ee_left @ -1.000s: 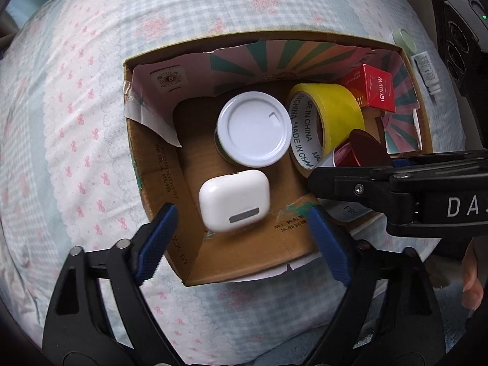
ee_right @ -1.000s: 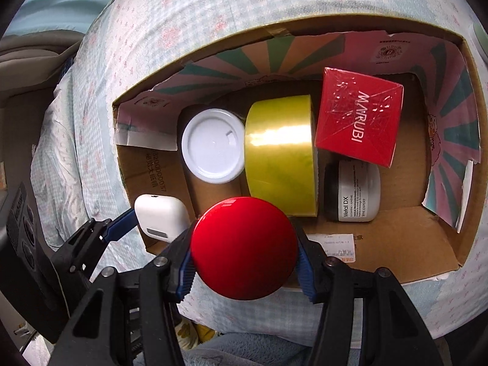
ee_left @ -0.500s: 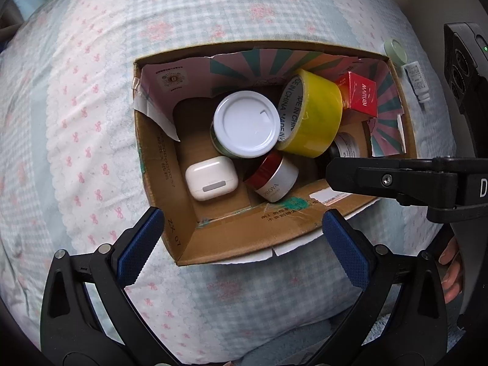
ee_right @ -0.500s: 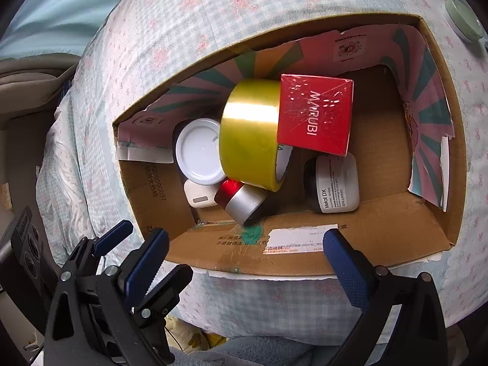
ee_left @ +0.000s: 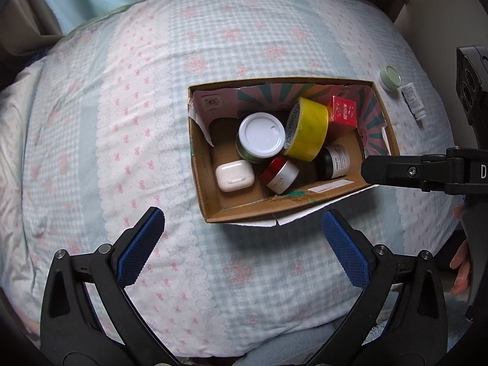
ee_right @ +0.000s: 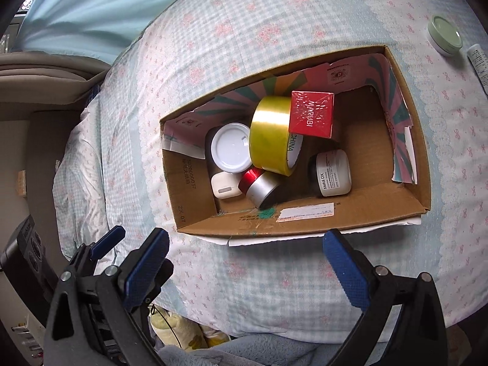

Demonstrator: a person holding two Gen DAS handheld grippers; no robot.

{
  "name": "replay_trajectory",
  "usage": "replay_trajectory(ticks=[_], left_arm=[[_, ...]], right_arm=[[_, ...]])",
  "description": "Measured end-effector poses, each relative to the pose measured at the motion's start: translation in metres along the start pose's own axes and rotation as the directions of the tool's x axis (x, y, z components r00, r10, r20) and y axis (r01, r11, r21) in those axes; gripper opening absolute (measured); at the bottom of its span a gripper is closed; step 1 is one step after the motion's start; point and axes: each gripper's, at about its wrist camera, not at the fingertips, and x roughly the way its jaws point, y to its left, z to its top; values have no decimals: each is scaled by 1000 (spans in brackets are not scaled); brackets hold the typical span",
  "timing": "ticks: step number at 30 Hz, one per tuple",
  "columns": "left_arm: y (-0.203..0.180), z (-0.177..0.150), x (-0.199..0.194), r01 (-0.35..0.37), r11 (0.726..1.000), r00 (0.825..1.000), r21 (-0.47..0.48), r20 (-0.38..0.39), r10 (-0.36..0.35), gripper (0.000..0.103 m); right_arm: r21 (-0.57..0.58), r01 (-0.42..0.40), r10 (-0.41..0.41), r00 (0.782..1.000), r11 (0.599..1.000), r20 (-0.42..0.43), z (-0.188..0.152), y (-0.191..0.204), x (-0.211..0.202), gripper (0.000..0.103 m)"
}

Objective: Organize rigid objects
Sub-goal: 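Move both tools toward the green-lidded tin and white pill bottle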

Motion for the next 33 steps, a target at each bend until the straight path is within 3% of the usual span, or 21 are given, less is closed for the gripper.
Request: replay_trajectory(ticks=[5, 10, 15, 19, 22, 24, 28, 33], left_arm=[[-3, -8, -25, 25, 999, 998, -31, 53, -24, 102], [-23, -6, -51, 39, 999, 992, 20, 121, -42, 102], [-54, 0, -77, 31, 997, 982, 77, 181, -44, 103], [-90, 17, -88, 51, 992, 975, 112, 210, -74, 102], [-128, 34, -87, 54, 989, 971, 138, 224, -84, 102], [-158, 46, -83, 50, 987, 969, 153, 233, -86, 102], [-221, 68, -70, 31, 985, 971, 168, 228, -69, 102], [-293, 97, -37, 58, 985, 978, 164, 191, -90, 102]], right_arm=[[-66, 71, -67, 996, 995, 59, -20, -2, -27, 101], [-116, 128, -112, 984, 985, 137, -37, -10, -69, 101], [-165, 256, -205, 940, 952, 272, -44, -22, -117, 101], [-169, 300, -222, 901, 939, 372, -44, -42, -160, 101], [-181, 361, -256, 865, 915, 432, -40, -66, -189, 101], [-174, 378, -268, 852, 909, 449, -33, -91, -205, 101], [-150, 398, -297, 844, 905, 447, -13, -151, -230, 101], [-159, 431, -331, 841, 888, 429, 12, -224, -250, 101]])
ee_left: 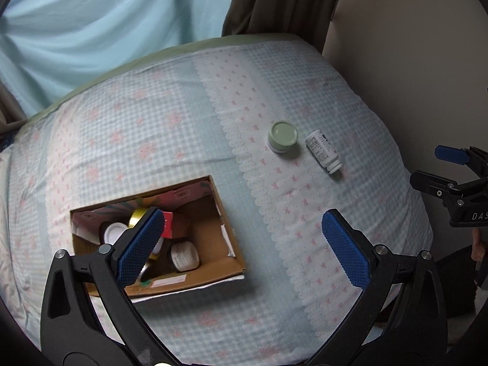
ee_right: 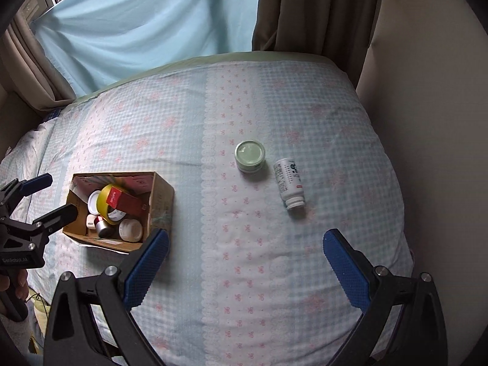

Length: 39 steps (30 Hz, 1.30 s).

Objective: Organize rigid objects
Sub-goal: 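Move both tools toward the green-lidded tin and white pill bottle, then grasp the green-lidded tin with the left tool while the right grasps the white pill bottle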

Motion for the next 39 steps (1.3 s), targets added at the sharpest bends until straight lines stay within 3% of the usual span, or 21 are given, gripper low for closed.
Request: replay_trajectory(ticks=[5, 11, 20, 26, 32, 39], left_arm=[[-45, 31, 56, -6, 1000, 999, -17, -49, 5, 102], [-70, 57, 130, -24, 1000, 989, -10, -147, 22, 102], [-79, 77, 255, -34, 996, 960, 77, -275, 54, 102], [-78, 88, 309, -13, 994, 949, 109, -313, 46, 102], [-81, 94, 347, 9, 984, 948, 176, -314, 48, 102], [-73, 105, 370, 54, 986, 952, 160, -306, -2, 74]], right_arm=[[-19, -18, 17, 999, 1000, -47, 2, -54, 37, 101], [-16, -70, 67, 990, 997, -120, -5, -79, 90, 101], [41, -80, 84, 988, 996, -130, 3, -90, 163, 101], [70, -68, 79, 980, 995, -182, 16, -86, 213, 100], [41, -42, 51, 970, 998, -236, 31, -77, 258, 100], [-41, -15, 3, 962, 999, -272, 46, -63, 290, 69]])
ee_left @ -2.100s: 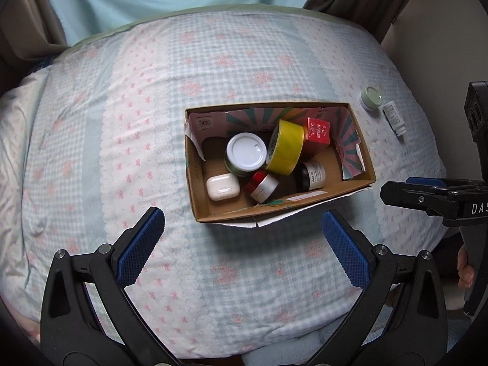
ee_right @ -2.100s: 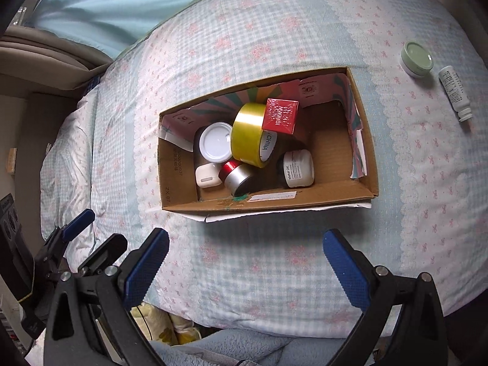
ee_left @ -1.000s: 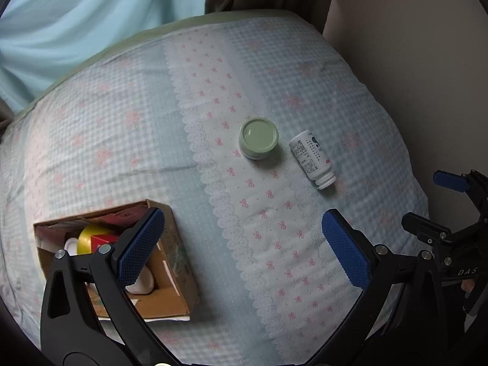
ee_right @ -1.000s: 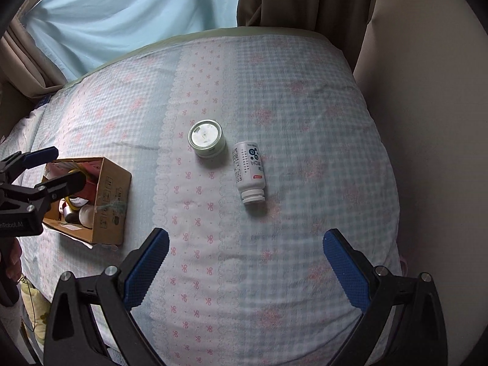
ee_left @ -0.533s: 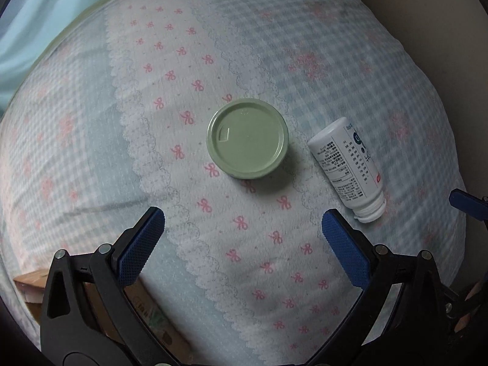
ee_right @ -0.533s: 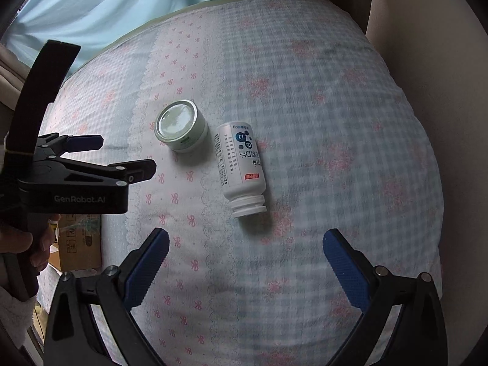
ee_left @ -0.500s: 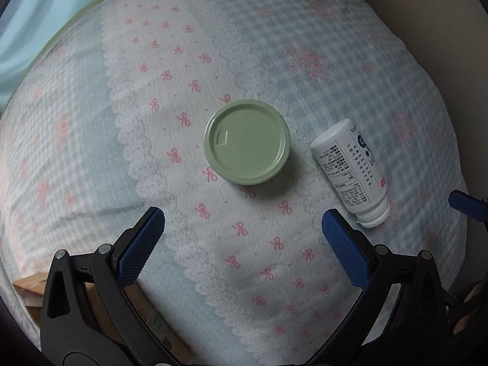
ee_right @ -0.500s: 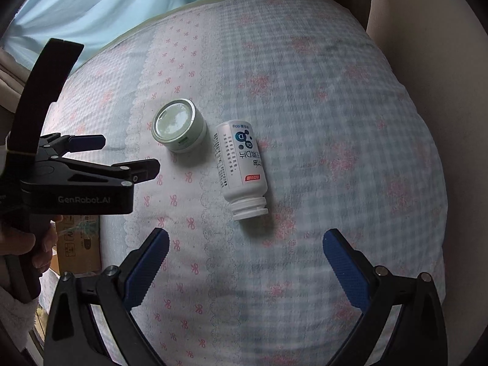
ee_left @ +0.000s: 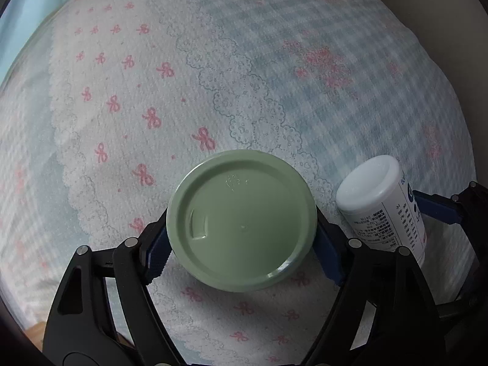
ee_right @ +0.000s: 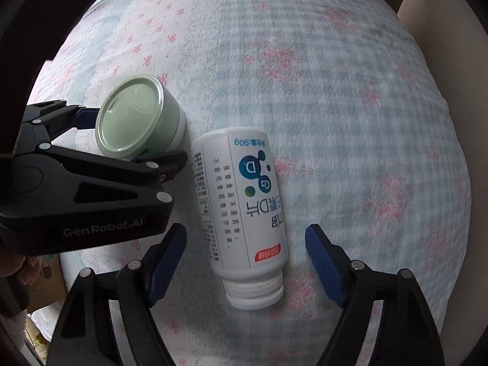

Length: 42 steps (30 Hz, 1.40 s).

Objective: Organize rigid objects
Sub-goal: 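Grasp the green-lidded tin with the left tool while the right grasps the white pill bottle, then lift the green tin and pill bottle and carry both over the cardboard box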

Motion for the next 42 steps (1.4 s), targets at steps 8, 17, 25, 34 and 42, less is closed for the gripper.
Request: replay_trajectory(ticks=[8, 17, 25, 34, 42], left_arm=[[4, 13, 6, -7, 1000, 1000, 23, 21, 6, 69], [-18, 5, -19, -45, 999, 998, 17, 53, 44, 68], [-36, -5, -63, -61, 998, 995, 11, 79, 60, 68], [-61, -39, -169, -26, 999, 986, -36, 162, 32, 68], [-66, -100, -281, -10, 993, 964, -121, 262, 42, 68]], right_arm=[[-30, 54, -54, 998, 998, -14, 8, 16, 12, 48], [-26, 26, -27, 1000, 999, -13, 12, 5, 3, 48], [42, 3, -4, 999, 999, 34, -3, -13, -38, 46], [139, -79, 62, 991, 987, 121, -40, -34, -133, 46], [93, -100, 80, 978, 991, 194, -78, -15, -237, 46]])
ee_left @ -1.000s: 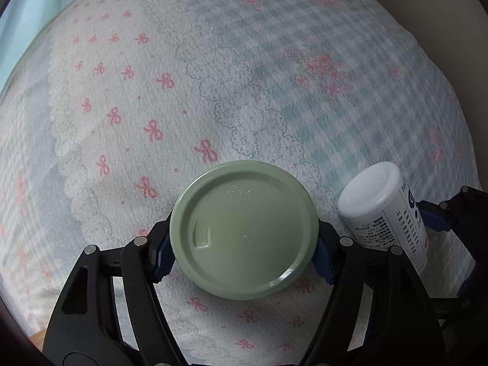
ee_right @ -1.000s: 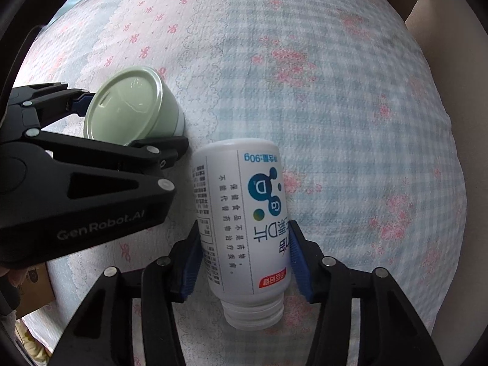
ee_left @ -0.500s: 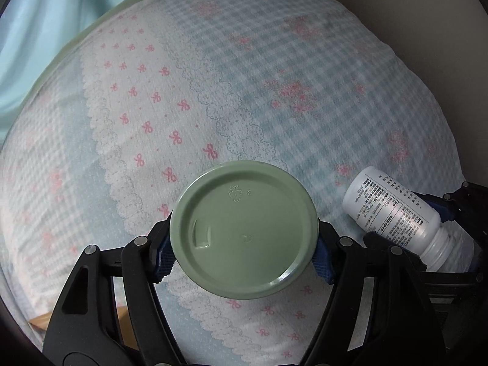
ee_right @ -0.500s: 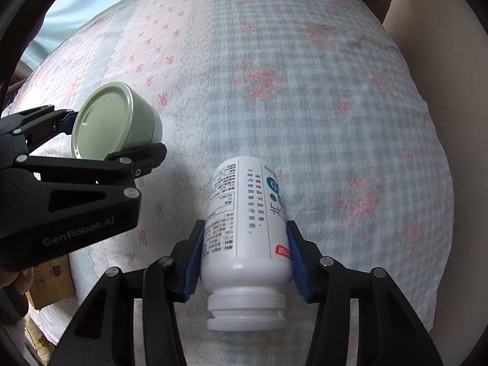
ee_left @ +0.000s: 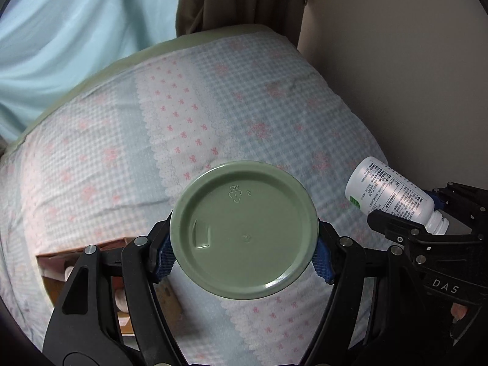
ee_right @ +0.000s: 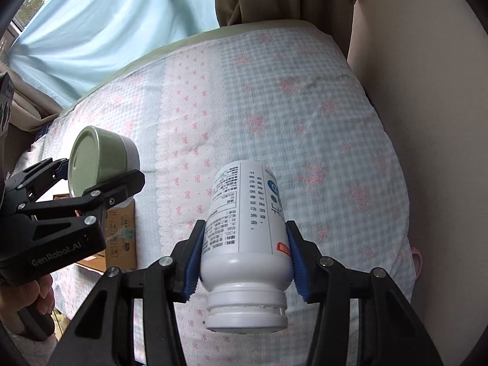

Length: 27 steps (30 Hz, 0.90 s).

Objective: Organize rigid objects
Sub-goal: 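Lift the green tin and pill bottle and carry both over the cardboard box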

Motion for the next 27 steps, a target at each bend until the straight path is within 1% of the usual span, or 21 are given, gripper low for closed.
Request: replay_trajectory(ticks=[3, 8, 12, 15, 19, 23, 27], left_arm=[[16, -20, -39, -33, 999, 999, -43, 39, 35, 68], [60, -58, -80, -91, 987, 993, -129, 61, 100, 68], [105, -89, -103, -124, 973, 989, -195, 55, 137, 68], [140, -111, -120, -142, 965, 985, -219, 64, 159, 68], [190, -134, -137, -154, 961, 983, -229, 66, 173, 68], [242, -157, -150, -131, 962, 987, -240, 58, 149, 68], [287, -177, -152, -128, 971, 989, -202, 46, 140, 68]], right_arm=[[-54, -19, 20, 999, 998, 25, -8, 16, -24, 46], [-135, -58, 66, 996, 989, 56, -20, 53, -47, 46], [-169, -110, 121, 991, 980, 57, -28, 95, -54, 46], [-196, -134, 148, 987, 971, 60, -35, 135, -55, 46], [-187, -159, 174, 983, 969, 66, -44, 184, -49, 46], [-136, -173, 184, 981, 975, 69, -52, 231, -41, 46], [-79, -169, 175, 983, 982, 63, -55, 275, -27, 46]])
